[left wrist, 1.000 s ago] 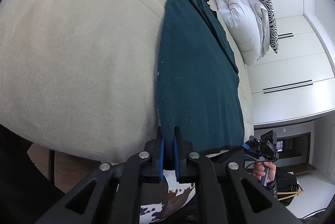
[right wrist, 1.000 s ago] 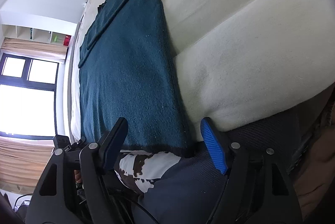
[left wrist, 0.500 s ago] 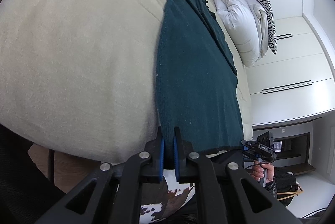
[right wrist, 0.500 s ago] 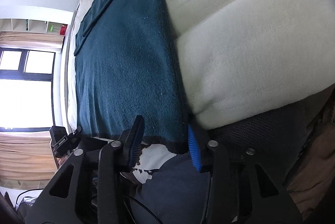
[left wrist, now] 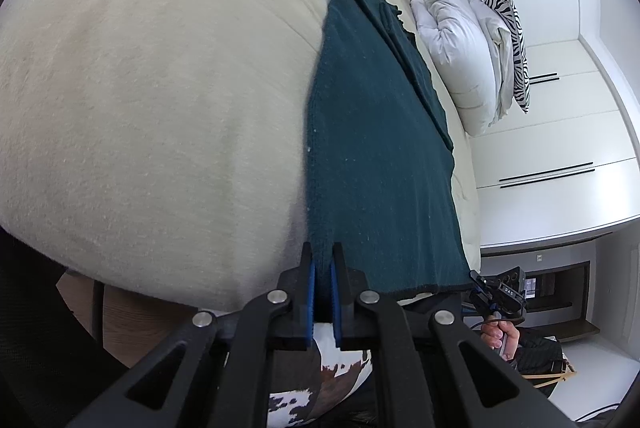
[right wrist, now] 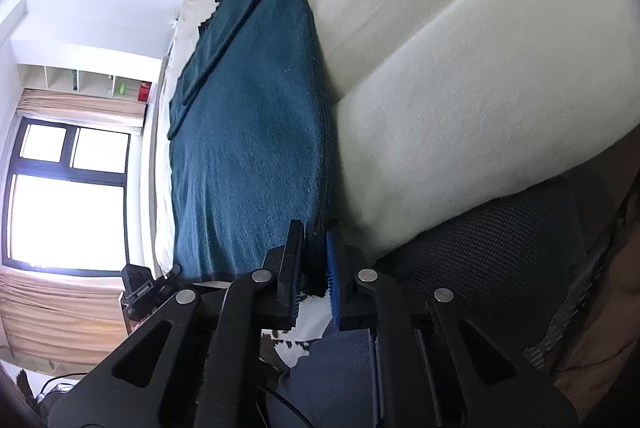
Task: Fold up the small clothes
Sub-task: 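Grasp the sweater hem with the left and right grippers, then lift the hem with both grippers and fold it toward the collar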
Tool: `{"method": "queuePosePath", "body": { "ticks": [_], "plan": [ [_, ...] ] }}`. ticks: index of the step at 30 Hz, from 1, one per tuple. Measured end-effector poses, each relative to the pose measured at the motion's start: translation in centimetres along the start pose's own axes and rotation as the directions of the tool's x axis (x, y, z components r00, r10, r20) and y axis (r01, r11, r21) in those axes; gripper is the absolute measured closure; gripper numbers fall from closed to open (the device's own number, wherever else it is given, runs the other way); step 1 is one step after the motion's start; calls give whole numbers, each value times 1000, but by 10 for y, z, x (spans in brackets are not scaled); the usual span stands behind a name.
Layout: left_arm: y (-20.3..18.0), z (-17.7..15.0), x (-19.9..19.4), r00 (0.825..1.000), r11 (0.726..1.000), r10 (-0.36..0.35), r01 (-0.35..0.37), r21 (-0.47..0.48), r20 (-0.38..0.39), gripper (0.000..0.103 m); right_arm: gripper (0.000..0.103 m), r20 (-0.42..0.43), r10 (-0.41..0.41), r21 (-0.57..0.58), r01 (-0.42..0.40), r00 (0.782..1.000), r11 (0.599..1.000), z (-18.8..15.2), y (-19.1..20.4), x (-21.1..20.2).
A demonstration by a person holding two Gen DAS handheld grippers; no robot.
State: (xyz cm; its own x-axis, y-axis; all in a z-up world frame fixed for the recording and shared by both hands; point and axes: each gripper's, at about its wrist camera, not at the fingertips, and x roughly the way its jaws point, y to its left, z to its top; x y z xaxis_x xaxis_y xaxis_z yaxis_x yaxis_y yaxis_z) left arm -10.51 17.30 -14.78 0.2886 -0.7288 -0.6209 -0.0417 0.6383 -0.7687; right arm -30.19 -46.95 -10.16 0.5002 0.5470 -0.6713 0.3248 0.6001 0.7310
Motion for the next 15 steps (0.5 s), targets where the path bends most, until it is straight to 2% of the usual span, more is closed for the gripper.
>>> {"method": "queuePosePath", "body": {
  "ticks": [2,8,13,15],
  "plan": [
    [0,0,0,1000,1000,0,0,0,0,96,95,25,10,-1,-10,1000,1000,0,1,-4],
    [1,0,-1,1000,1000,1,-1,1,-1,96,96,0,13,-1,-13,1000,1000,2,0,3],
    [1,0,-1,1000,1000,6,-6,1,0,96,92,-34,-104,-14,103,994,995,2,6,10],
    [1,-1,-1,1000,1000,5,-5,0,0,96,88,-35,-123,-21,122,992,992,4,8,10]
  ]
}}
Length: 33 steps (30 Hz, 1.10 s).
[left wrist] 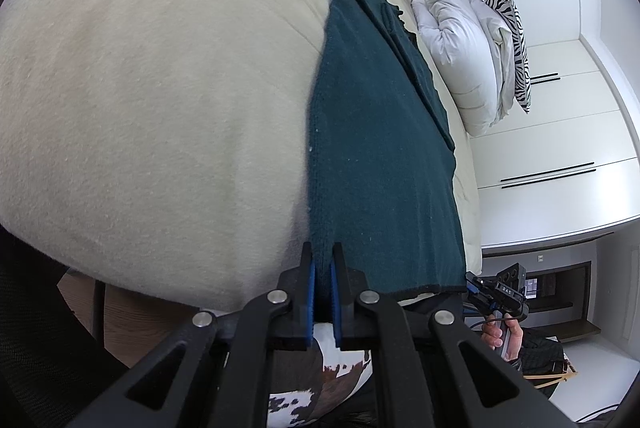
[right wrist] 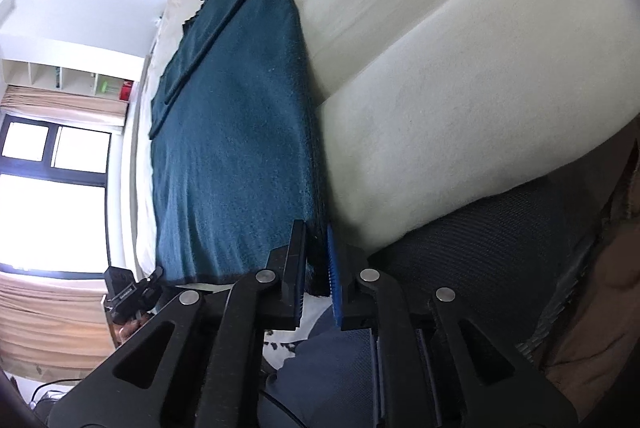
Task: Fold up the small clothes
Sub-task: 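Lift the hem with both grippers and fold it toward the collar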
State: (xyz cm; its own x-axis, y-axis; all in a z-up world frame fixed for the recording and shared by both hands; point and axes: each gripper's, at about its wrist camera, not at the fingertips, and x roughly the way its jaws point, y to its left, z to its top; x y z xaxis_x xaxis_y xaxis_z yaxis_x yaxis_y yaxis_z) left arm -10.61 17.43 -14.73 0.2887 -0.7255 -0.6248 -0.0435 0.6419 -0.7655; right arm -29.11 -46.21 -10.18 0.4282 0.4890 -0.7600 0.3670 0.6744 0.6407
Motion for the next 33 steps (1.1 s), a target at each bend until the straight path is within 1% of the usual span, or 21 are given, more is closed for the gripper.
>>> {"method": "queuePosePath", "body": {
  "ticks": [1,2,3,8,10,11,12,13,14,17,19,22,28,33],
  "plan": [
    [0,0,0,1000,1000,1,-1,1,0,96,85,-5,-9,-4,9,1000,1000,1,1,1],
    [0,0,0,1000,1000,1,-1,2,0,96,75,-8,-15,-2,15,1000,1000,2,2,2],
    [0,0,0,1000,1000,2,-2,2,-1,96,72,-10,-14,2,14,1000,1000,3,1,3],
    [-2,1,0,1000,1000,5,-5,5,-1,96,72,-64,-18,-3,18,998,1000,3,-3,13],
    [-3,1,0,1000,1000,9,-9,10,1,96,75,-75,-15,-13,14,997,1000,3,-1,15],
    [-4,1,0,1000,1000,11,-11,15,1,96,79,-76,-16,-19,14,997,1000,3,0,15],
    [-7,0,-1,1000,1000,16,-16,26,3,96,89,-76,-19,-21,18,997,1000,1,1,16],
    [-10,-1,-2,1000,998,27,-28,48,9,97,94,-71,-20,-20,19,997,1000,0,1,15],
    [-15,-2,-3,999,997,40,-41,69,16,97,96,-65,-16,-19,15,998,1000,-1,1,14],
    [-21,-1,-6,999,994,43,-46,95,31,97,97,-39,-13,-21,12,999,1000,-3,4,12],
    [-21,0,-9,998,995,40,-43,92,41,97,98,-10,-5,-23,5,1000,1000,-4,5,7],
    [-19,0,-15,998,996,17,-21,85,52,97,98,37,15,-37,-13,999,999,-2,7,-7],
    [-25,3,-26,997,996,-35,30,86,66,97,98,77,59,-63,-54,995,997,3,22,-20],
    [-33,13,-31,992,993,-105,101,55,75,97,98,112,134,-60,-128,985,990,7,36,-27]
  ]
}}
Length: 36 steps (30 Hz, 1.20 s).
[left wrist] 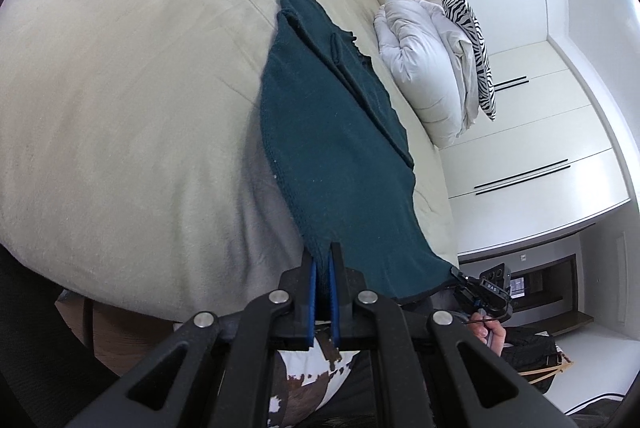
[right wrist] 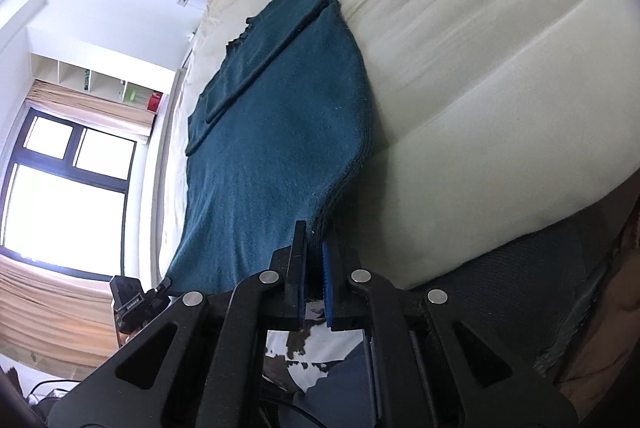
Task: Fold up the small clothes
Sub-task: 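Lift the hem with both grippers and fold it toward the collar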
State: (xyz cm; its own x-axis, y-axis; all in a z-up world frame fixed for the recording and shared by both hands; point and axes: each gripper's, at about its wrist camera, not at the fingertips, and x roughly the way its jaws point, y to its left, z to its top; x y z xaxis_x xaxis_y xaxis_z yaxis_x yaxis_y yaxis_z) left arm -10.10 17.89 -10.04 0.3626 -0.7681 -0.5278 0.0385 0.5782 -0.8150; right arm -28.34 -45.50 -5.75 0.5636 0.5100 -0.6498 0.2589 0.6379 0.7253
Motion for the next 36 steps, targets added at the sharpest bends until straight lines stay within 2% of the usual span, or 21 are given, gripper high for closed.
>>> {"method": "queuePosePath", "body": {
  "ticks": [6,10,17,23,29,36],
  "plan": [
    [-8,31,-4,996,995,-78,80,-58,38,97,98,59,90,20,-91,994,996,21,13,-2],
    [-17,63,0,987,983,-142,150,-105,79,97,98,124,155,35,-160,980,987,49,28,0],
    [-41,125,18,976,978,-165,181,-101,145,97,98,209,184,34,-196,960,980,113,55,12],
    [-46,184,44,973,979,-145,167,-115,177,97,98,259,167,61,-189,951,980,173,60,38],
    [-50,233,73,978,987,-109,128,-94,180,97,98,275,116,49,-135,954,990,234,71,74],
    [-40,284,112,981,990,-66,88,-112,183,97,98,274,35,50,-50,961,997,299,76,132]
  ]
}}
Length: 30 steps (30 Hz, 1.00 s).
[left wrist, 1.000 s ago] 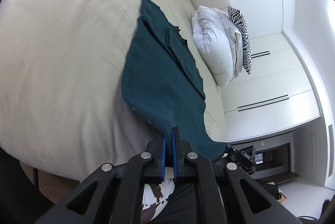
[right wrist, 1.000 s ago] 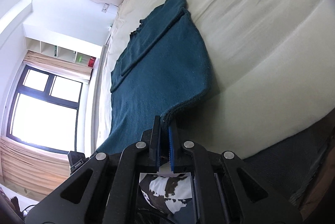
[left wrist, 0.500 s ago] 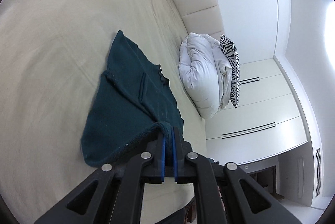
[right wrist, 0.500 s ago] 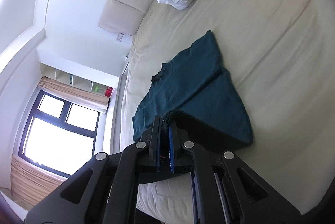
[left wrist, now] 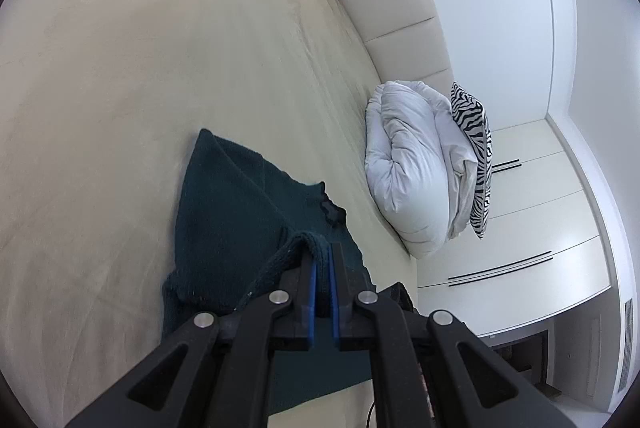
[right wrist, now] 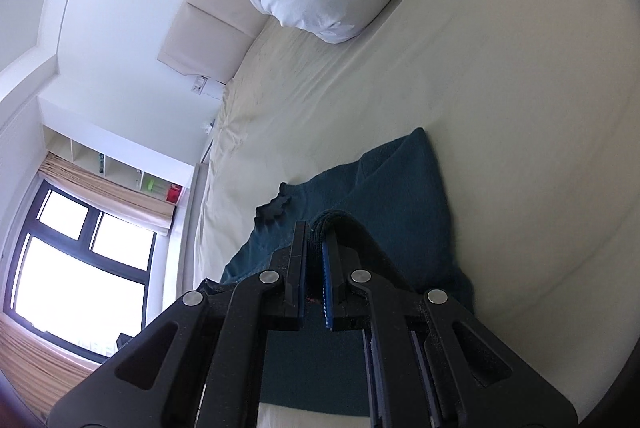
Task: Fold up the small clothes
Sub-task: 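Lift the hem with both grippers and fold it toward the collar, then lay the folded hem down and open both grippers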
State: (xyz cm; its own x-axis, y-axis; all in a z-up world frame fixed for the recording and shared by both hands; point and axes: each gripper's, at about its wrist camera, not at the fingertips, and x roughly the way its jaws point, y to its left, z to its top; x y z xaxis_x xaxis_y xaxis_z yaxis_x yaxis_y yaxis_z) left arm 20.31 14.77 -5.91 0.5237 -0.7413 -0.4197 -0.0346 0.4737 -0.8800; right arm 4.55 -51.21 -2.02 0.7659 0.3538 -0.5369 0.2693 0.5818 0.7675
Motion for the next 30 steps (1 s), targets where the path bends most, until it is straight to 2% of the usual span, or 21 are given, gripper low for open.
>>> {"method": "queuePosePath", "body": {
  "ticks": [6,10,15,17,19,21,23,26,30],
  "plan": [
    [5,38,36,1000,1000,28,-28,-9,6,97,98,8,-36,27,36,999,999,38,-10,55],
    [17,56,62,997,997,72,-72,-21,5,97,98,-12,-75,24,75,997,997,57,-15,93],
    [31,73,91,993,992,120,-120,-31,-2,95,97,-22,-109,52,110,994,993,70,-28,130],
    [31,79,99,989,989,149,-149,-14,3,85,94,-17,-136,55,137,991,989,71,-34,138],
    [33,82,99,990,990,140,-140,-26,11,53,93,-24,-168,43,169,985,985,72,-38,149],
    [36,80,91,989,990,141,-140,-32,44,40,85,-20,-180,34,181,983,983,72,-41,154],
    [37,72,82,990,991,133,-132,-31,47,40,76,30,-186,18,185,982,982,73,-40,149],
    [30,54,65,988,989,143,-144,23,55,40,49,88,-197,21,196,977,980,75,-38,135],
    [19,24,44,985,982,156,-163,93,81,40,49,110,-199,-41,205,974,978,72,-29,116]
  ]
}}
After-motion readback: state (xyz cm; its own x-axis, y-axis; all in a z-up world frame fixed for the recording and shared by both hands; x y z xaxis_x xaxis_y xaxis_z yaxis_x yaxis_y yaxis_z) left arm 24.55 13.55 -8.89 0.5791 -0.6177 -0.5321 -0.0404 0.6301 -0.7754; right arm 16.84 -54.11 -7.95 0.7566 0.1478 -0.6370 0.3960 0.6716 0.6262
